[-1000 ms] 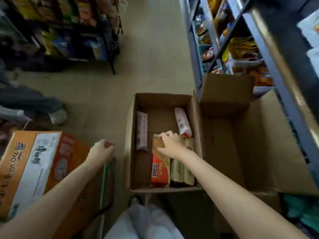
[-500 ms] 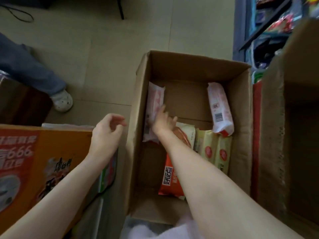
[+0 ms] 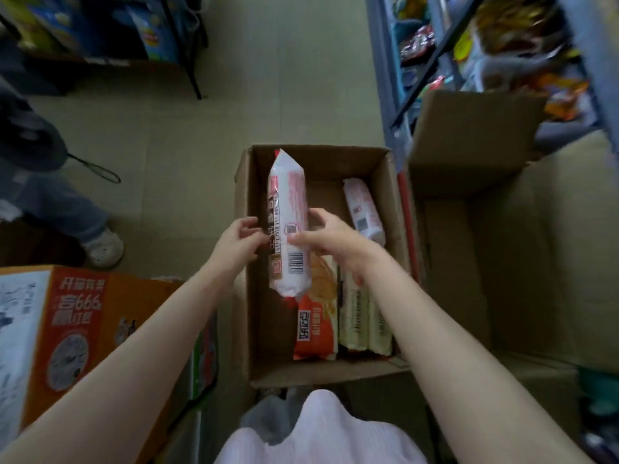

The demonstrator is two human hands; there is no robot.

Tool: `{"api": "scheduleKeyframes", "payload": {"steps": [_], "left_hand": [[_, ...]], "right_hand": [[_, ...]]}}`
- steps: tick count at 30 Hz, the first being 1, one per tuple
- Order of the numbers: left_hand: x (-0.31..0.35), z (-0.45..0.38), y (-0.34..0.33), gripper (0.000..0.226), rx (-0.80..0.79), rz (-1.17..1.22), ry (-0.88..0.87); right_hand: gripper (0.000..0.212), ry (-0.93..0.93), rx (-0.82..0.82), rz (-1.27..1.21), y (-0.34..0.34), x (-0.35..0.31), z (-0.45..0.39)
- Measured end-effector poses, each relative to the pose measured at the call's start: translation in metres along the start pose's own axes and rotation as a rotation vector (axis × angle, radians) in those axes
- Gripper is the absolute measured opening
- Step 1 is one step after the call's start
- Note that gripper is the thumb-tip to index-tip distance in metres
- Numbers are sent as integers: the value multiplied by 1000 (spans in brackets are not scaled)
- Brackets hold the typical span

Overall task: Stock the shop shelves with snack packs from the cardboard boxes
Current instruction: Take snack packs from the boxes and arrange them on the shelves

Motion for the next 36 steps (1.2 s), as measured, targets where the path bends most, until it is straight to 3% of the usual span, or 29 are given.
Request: {"api": "scheduleKeyframes", "payload": {"steps": [2,4,9,11,13,17,20,22,26,30,36], "left_hand": [[35,21,-40,18,-254,251,81],[76,48,-72,15,-470,320,88],[163,109,-135,30,-621,356,-119],[191,143,-173,27,-697,316,-200],[214,185,-212,27,-789,251,-283],[252,271,-281,30,-1021,161,-389],[268,330,-317,30,-1169,79,-448],[273,359,-338,28,-1191,-20,-545],[263,390,-382,21,-1166,-52,-553],[218,434,-424,17,-1266,-115,-513],[124,524,-477,15,-1313,-378,-595]], "right_hand": [[68,68,-69,-57,12,-23,61],[72,113,-23,-115,35,-36,121],[55,278,474,18,98,-43,266],[62,306,670,79,112,-38,318],[64,303,829,34,127,-23,366],[47,331,1153,-77,165,26,462],[30,396,1235,-301,175,74,527],[25,385,1265,-374,176,108,564],[51,279,1397,-355,170,180,636],[76,53,1482,-286,154,270,681],[88,-240,1479,-64,116,404,735]]}}
Point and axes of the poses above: each hand's wrist, its own z-axis away from the middle knuckle, its own y-axis out of the back of the hand, x = y × z, the point moved 10 cm from there along -z, towards the middle knuckle, and after that the axes turned 10 degrees about -y, right-handed, at the moved point
